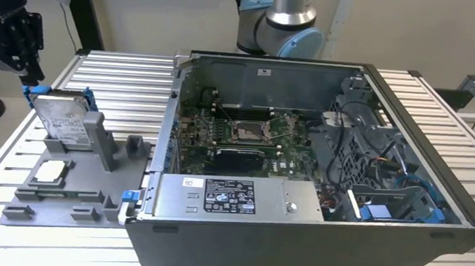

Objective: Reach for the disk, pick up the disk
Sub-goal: 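Pick up the disk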

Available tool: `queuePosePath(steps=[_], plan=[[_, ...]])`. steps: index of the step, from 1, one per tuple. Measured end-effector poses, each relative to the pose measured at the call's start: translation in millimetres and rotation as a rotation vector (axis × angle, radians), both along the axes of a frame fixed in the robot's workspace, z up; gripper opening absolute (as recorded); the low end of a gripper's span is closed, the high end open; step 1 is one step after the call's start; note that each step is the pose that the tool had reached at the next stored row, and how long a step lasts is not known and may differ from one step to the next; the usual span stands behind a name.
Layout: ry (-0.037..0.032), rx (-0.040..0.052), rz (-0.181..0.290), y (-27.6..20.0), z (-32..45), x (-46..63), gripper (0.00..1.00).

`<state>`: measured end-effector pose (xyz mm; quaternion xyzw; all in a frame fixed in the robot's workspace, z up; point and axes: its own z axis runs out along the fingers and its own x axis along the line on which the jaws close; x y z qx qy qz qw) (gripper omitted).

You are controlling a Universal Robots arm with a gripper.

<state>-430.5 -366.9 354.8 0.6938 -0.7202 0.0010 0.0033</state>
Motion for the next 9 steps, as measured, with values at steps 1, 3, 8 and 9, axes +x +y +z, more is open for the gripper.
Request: queuePosePath(steps=[1, 3, 8, 9], plan=[[0.0000, 0.0000, 0.000, 0.0, 0.0, 0.0, 1.00], [0.0000, 0.0000, 0.000, 0.0, 0.0, 0.0, 1.00], [0.0000, 0.0000, 0.001, 0.0, 0.0, 0.0, 1.00], [0.0000, 0.0000, 0.001, 0.0, 0.0, 0.0, 1.00]])
